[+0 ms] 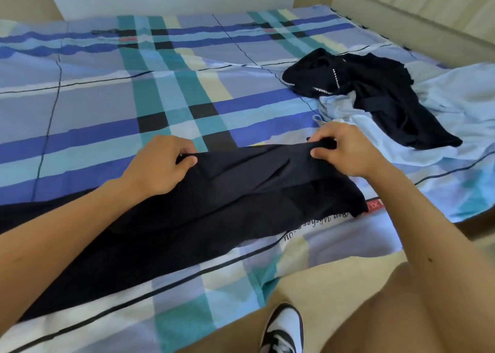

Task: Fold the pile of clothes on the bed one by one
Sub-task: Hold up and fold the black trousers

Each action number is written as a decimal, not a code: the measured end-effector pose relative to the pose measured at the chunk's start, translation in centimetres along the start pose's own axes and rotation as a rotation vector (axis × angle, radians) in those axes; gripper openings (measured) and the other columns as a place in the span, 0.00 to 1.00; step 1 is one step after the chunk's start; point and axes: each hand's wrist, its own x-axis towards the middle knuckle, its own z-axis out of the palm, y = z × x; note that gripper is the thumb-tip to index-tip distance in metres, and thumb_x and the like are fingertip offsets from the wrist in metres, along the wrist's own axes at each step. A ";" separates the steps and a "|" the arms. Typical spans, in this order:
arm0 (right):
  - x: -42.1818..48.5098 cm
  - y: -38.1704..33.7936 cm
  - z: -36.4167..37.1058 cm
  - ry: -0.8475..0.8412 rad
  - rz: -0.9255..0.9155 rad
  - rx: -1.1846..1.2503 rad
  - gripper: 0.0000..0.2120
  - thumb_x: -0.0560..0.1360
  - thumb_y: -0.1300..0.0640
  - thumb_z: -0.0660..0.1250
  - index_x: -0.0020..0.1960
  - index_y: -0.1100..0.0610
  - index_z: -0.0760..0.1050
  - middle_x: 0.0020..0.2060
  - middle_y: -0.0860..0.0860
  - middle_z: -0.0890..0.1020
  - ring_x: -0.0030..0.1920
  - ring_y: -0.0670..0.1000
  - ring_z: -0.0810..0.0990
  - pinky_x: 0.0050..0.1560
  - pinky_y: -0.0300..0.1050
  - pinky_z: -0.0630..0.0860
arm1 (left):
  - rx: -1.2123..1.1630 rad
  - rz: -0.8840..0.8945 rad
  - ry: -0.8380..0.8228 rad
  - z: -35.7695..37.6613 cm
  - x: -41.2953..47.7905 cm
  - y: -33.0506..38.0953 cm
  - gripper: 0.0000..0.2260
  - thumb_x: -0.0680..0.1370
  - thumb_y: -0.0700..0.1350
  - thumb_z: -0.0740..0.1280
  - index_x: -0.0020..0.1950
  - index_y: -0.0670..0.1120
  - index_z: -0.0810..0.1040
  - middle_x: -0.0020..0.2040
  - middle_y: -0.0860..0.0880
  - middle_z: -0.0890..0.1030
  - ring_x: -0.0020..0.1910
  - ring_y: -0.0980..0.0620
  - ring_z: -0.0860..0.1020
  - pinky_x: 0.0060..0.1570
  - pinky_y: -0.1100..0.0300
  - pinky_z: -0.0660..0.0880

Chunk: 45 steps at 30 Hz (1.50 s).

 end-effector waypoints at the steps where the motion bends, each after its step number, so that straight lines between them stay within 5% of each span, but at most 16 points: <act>1: 0.9 -0.8 -0.2 0.070 -0.021 0.002 0.09 0.73 0.62 0.74 0.51 0.53 0.83 0.49 0.51 0.81 0.53 0.55 0.79 0.55 0.40 0.70 | -0.009 -0.006 0.030 -0.4 0.2 -0.2 0.07 0.79 0.44 0.67 0.40 0.50 0.79 0.37 0.53 0.80 0.38 0.49 0.77 0.44 0.47 0.77; 4: 4.1 -4.0 -1.3 0.351 -0.137 0.039 0.09 0.73 0.62 0.72 0.53 0.57 0.83 0.51 0.53 0.81 0.53 0.54 0.80 0.56 0.36 0.71 | -0.074 -0.092 0.150 -2.4 1.3 -0.7 0.05 0.77 0.45 0.67 0.42 0.51 0.80 0.40 0.49 0.83 0.41 0.46 0.81 0.47 0.45 0.79; 7: 6.5 -6.9 -1.6 0.455 -0.189 0.130 0.22 0.74 0.58 0.71 0.68 0.54 0.74 0.63 0.55 0.75 0.61 0.51 0.75 0.64 0.38 0.70 | -0.047 -0.262 0.335 -4.6 2.6 -1.8 0.06 0.77 0.45 0.67 0.50 0.46 0.81 0.48 0.44 0.84 0.49 0.41 0.81 0.53 0.44 0.78; 10: 6.5 -6.6 -0.2 0.226 -0.039 0.049 0.32 0.75 0.55 0.73 0.76 0.55 0.65 0.70 0.58 0.67 0.68 0.55 0.71 0.68 0.40 0.64 | 0.103 -0.341 0.355 -5.3 2.3 -1.8 0.15 0.77 0.43 0.67 0.63 0.45 0.75 0.60 0.42 0.79 0.59 0.38 0.76 0.60 0.43 0.73; 15: 2.7 -2.9 -0.7 -0.524 0.320 -0.107 0.32 0.75 0.48 0.72 0.76 0.49 0.65 0.72 0.52 0.71 0.72 0.53 0.69 0.70 0.47 0.65 | -0.127 0.007 -0.029 -1.1 -1.1 1.0 0.08 0.78 0.39 0.66 0.55 0.47 0.81 0.51 0.49 0.79 0.51 0.49 0.79 0.54 0.51 0.76; 19: 1.3 -0.4 -1.7 -0.607 0.358 -0.052 0.31 0.73 0.53 0.76 0.73 0.48 0.69 0.69 0.52 0.73 0.72 0.54 0.70 0.70 0.49 0.67 | -0.090 -0.088 -0.187 3.1 -1.4 2.0 0.19 0.79 0.45 0.67 0.70 0.46 0.73 0.60 0.47 0.75 0.61 0.46 0.73 0.64 0.51 0.70; 21: 1.1 0.9 -1.6 -0.595 0.366 -0.064 0.19 0.72 0.55 0.76 0.62 0.51 0.79 0.60 0.51 0.82 0.63 0.55 0.79 0.67 0.52 0.73 | 0.008 -0.150 -0.151 4.0 -0.7 2.3 0.23 0.79 0.50 0.66 0.73 0.45 0.69 0.62 0.45 0.74 0.63 0.43 0.71 0.64 0.48 0.69; 24: 0.1 1.6 -2.1 -0.497 0.376 0.212 0.09 0.74 0.59 0.74 0.54 0.58 0.83 0.50 0.51 0.87 0.53 0.52 0.85 0.57 0.45 0.78 | 0.131 -0.193 -0.121 4.3 0.2 2.4 0.20 0.79 0.55 0.66 0.67 0.47 0.74 0.59 0.45 0.75 0.60 0.42 0.71 0.62 0.46 0.69; 27: -0.2 2.3 -2.7 -0.323 0.425 0.582 0.10 0.76 0.62 0.71 0.57 0.58 0.81 0.52 0.52 0.86 0.56 0.51 0.84 0.52 0.40 0.78 | 0.050 -0.169 -0.139 3.9 0.6 2.0 0.11 0.78 0.55 0.68 0.52 0.48 0.79 0.51 0.48 0.78 0.54 0.45 0.75 0.57 0.47 0.73; 31: 0.5 3.0 -3.1 -0.237 0.465 0.730 0.16 0.75 0.62 0.72 0.61 0.61 0.78 0.55 0.58 0.85 0.55 0.54 0.85 0.51 0.43 0.82 | -0.041 -0.141 -0.148 3.1 0.6 1.1 0.13 0.80 0.51 0.65 0.39 0.47 0.74 0.36 0.49 0.79 0.37 0.47 0.78 0.46 0.46 0.77; 37: -0.7 3.6 -4.1 -0.656 0.492 0.505 0.30 0.64 0.60 0.80 0.65 0.57 0.78 0.58 0.56 0.84 0.60 0.55 0.82 0.61 0.47 0.75 | 0.059 -0.145 -0.156 3.6 -0.1 0.4 0.15 0.82 0.56 0.59 0.41 0.49 0.75 0.35 0.51 0.79 0.35 0.48 0.77 0.42 0.49 0.77; 40: -0.9 3.5 -4.0 -0.422 0.432 0.638 0.29 0.66 0.68 0.75 0.66 0.56 0.77 0.61 0.57 0.82 0.60 0.54 0.82 0.60 0.43 0.79 | 0.023 -0.152 -0.114 3.9 -0.1 0.5 0.17 0.83 0.54 0.58 0.39 0.46 0.74 0.34 0.49 0.78 0.34 0.46 0.76 0.41 0.46 0.77; 43: 0.0 3.9 -4.4 0.021 0.335 0.919 0.37 0.60 0.61 0.79 0.68 0.55 0.74 0.59 0.57 0.81 0.52 0.51 0.84 0.53 0.42 0.80 | -0.045 -0.187 -0.009 4.3 0.1 0.1 0.17 0.83 0.52 0.56 0.40 0.45 0.73 0.36 0.47 0.78 0.36 0.44 0.76 0.42 0.44 0.76; 45: 0.2 4.3 -4.3 0.154 0.336 0.955 0.35 0.67 0.61 0.78 0.71 0.55 0.70 0.60 0.56 0.79 0.53 0.52 0.83 0.52 0.46 0.80 | -0.059 -0.223 0.032 4.6 0.2 0.0 0.13 0.83 0.52 0.57 0.44 0.46 0.73 0.41 0.47 0.78 0.41 0.42 0.77 0.45 0.44 0.75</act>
